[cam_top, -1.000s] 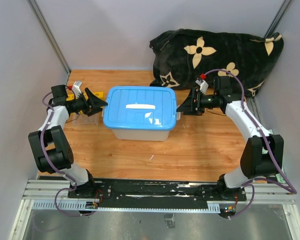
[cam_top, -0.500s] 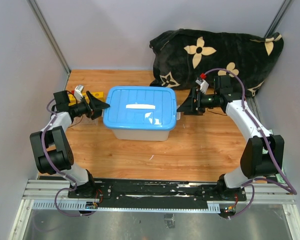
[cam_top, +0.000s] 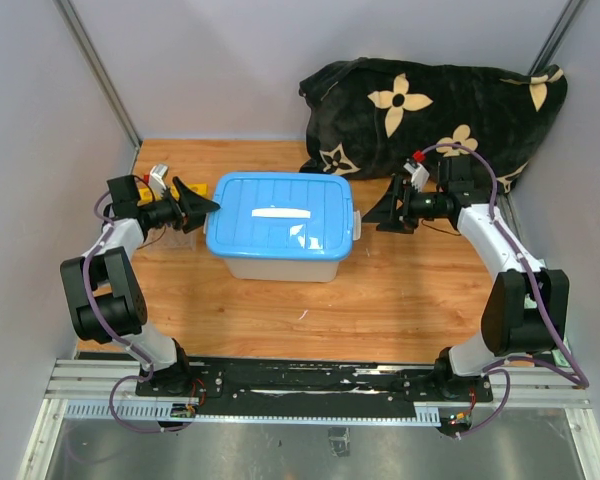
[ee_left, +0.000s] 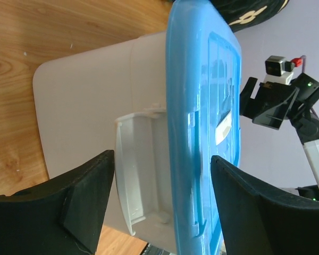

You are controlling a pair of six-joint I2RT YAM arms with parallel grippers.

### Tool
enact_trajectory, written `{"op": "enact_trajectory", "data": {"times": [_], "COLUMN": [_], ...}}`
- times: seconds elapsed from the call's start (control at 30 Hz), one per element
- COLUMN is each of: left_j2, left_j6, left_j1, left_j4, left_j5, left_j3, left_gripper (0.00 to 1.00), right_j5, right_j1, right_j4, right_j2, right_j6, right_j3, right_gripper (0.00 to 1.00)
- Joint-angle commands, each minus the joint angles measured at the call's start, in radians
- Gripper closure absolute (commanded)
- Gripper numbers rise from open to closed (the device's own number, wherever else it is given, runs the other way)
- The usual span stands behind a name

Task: Organize the chemistry lab equipment
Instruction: Close the lid of the storage box.

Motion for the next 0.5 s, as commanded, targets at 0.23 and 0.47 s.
{"op": "enact_trajectory", "data": {"times": [0.23, 0.47], "left_j2": [0.032, 0.045], "left_j6": [0.002, 0.004], "left_j1": [-0.009, -0.016], "left_j4": [-0.007, -0.008], "left_j5": [0.011, 0.011], "left_j3": [0.064, 0.065], "left_gripper": [0.25, 0.25], "right_j5": [-0.13, -0.141], "right_j1": [-0.072, -0.072], "right_j4": [0.265, 0.333], "right_j2": [-0.014, 0.0], "right_j6": [0.189, 0.211], "right_j3": [-0.124, -0.168], "right_gripper": [0.26, 0.26]}}
